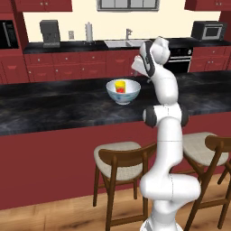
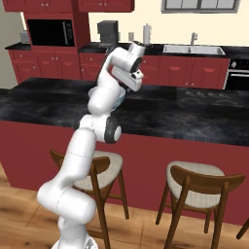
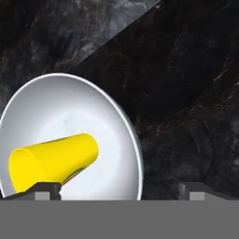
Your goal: Place the cup inside the bowl on the dining table and move the bowl to any counter.
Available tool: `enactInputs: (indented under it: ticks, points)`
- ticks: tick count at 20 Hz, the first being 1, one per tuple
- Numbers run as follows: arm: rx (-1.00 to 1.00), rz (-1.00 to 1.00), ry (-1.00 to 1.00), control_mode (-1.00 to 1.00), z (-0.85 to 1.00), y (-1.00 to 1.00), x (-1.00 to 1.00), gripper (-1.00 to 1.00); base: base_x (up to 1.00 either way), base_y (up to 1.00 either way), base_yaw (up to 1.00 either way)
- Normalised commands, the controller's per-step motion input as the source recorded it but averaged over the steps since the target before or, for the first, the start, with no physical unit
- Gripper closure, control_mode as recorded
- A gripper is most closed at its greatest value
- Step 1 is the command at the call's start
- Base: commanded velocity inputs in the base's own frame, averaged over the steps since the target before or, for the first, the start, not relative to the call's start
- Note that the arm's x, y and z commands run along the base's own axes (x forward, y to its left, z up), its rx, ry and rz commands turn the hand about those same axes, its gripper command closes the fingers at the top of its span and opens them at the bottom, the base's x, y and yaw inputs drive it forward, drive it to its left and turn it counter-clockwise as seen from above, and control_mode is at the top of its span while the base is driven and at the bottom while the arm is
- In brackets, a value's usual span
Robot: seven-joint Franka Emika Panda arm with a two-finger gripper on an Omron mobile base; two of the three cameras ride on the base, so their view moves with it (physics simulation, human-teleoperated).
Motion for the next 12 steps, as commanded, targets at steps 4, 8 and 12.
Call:
enactInputs:
  ticks: [4, 8, 12]
  points:
    - [0.00, -0.02, 0.00, -1.00, -0.15, 0.00, 0.03, -1.00, 0.00, 0.00, 0.00]
    - [0.00, -0.01, -0.01, -1.00, -0.15, 0.00, 0.02, -1.00, 0.00, 0.00, 0.00]
    - [0.00, 0.00, -0.01, -1.00, -0.17, 0.00, 0.00, -1.00, 0.00, 0.00, 0.00]
